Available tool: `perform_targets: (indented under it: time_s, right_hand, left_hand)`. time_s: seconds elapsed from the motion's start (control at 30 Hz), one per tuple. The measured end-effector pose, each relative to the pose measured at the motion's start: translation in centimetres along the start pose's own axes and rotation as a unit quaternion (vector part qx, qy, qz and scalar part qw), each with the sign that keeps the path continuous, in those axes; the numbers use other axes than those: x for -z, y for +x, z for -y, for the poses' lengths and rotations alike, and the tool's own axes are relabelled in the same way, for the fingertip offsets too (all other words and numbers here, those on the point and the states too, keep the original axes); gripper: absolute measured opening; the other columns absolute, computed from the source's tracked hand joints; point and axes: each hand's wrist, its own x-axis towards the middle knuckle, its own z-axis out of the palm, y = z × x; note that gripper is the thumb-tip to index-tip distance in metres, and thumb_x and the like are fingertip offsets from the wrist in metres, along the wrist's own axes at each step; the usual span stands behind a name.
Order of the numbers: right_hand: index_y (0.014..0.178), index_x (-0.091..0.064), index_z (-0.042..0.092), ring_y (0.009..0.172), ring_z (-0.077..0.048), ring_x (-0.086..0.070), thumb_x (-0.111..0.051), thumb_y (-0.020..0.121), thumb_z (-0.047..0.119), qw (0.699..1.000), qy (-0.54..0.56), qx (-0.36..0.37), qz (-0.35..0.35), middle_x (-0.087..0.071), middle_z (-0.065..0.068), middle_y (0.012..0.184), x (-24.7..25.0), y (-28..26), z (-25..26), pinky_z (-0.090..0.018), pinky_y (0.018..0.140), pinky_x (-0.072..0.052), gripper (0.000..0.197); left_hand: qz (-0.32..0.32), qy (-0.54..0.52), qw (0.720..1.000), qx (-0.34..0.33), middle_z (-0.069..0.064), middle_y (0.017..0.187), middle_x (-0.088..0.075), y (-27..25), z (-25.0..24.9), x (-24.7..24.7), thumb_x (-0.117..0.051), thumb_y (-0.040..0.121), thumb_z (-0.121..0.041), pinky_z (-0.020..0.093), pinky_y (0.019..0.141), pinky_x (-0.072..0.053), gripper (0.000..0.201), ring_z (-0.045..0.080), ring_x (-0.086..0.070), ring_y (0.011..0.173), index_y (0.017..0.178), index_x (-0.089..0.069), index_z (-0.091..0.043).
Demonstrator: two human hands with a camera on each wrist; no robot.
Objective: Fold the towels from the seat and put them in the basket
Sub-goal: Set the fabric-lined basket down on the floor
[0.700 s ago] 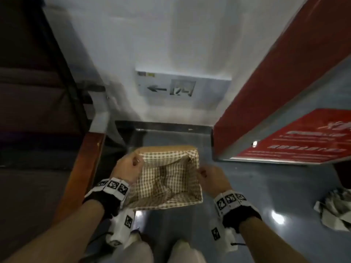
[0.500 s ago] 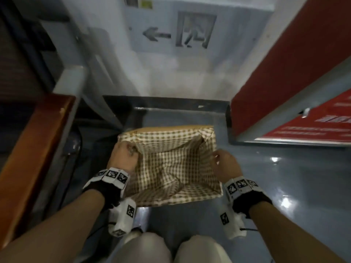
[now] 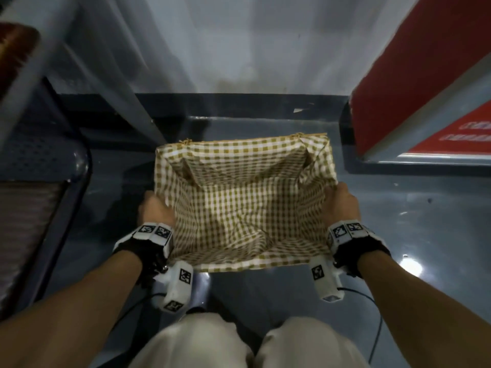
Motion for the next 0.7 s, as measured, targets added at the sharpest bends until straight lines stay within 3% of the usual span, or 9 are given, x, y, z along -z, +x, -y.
perform_targets:
  time_s: [0.2,0.33,0.47,0.63,0.7]
  right_hand:
    - [0.102,-0.049,-0.002,0.095,-0.044,-0.056,-0.035,0.101,0.026,0.996,0.045,-0.058,-0.058,-0.061,-0.029,0.104,6.2,-6.8,-1.5,-0.033,0.069,-0.031,0.032]
    - [0.101,-0.049,-0.001,0.097,-0.045,-0.055,-0.037,0.100,0.029,0.988,0.052,-0.118,-0.084,-0.060,-0.030,0.105,12.1,-13.6,-2.9,-0.036,0.069,-0.031,0.033]
    - [0.109,-0.054,-0.001,0.100,-0.045,-0.055,-0.039,0.099,0.031,0.973,0.072,-0.180,-0.124,-0.061,-0.030,0.108,17.4,-21.2,-3.8,-0.040,0.075,-0.039,0.036]
    - [0.101,-0.054,-0.004,0.093,-0.044,-0.057,-0.041,0.099,0.029,0.950,0.118,-0.227,-0.181,-0.061,-0.031,0.100,21.6,-30.3,-5.3,-0.035,0.068,-0.032,0.035]
    - [0.099,-0.053,-0.005,0.092,-0.043,-0.057,-0.041,0.099,0.029,0.940,0.130,-0.247,-0.197,-0.061,-0.030,0.100,22.2,-33.9,-6.1,-0.034,0.068,-0.031,0.036]
  left_hand:
    - [-0.009,-0.026,0.997,-0.075,0.030,0.114,-0.055,-4.2,-2.9,4.3,-0.036,0.100,-0.023,0.038,0.071,-0.037,0.032,0.045,-0.055,0.099,0.113,-0.046,0.004]
    - [0.029,-0.058,0.995,-0.077,0.024,0.120,-0.056,-8.7,-4.6,8.2,-0.037,0.099,-0.031,0.039,0.081,-0.042,0.035,0.042,-0.054,0.105,0.118,-0.049,-0.004]
    - [0.081,-0.077,0.991,-0.080,0.021,0.122,-0.056,-13.8,-6.2,12.2,-0.038,0.095,-0.034,0.044,0.092,-0.046,0.037,0.040,-0.054,0.106,0.120,-0.053,-0.011]
    - [0.134,-0.077,0.978,-0.140,0.019,0.113,-0.059,-19.8,-6.8,16.3,-0.037,0.094,-0.036,0.034,0.079,-0.037,0.037,0.037,-0.053,0.100,0.108,-0.056,-0.008]
    - [0.149,-0.071,0.972,-0.166,0.018,0.112,-0.059,-22.1,-6.7,17.5,-0.037,0.094,-0.036,0.035,0.079,-0.036,0.037,0.035,-0.052,0.101,0.107,-0.057,-0.007]
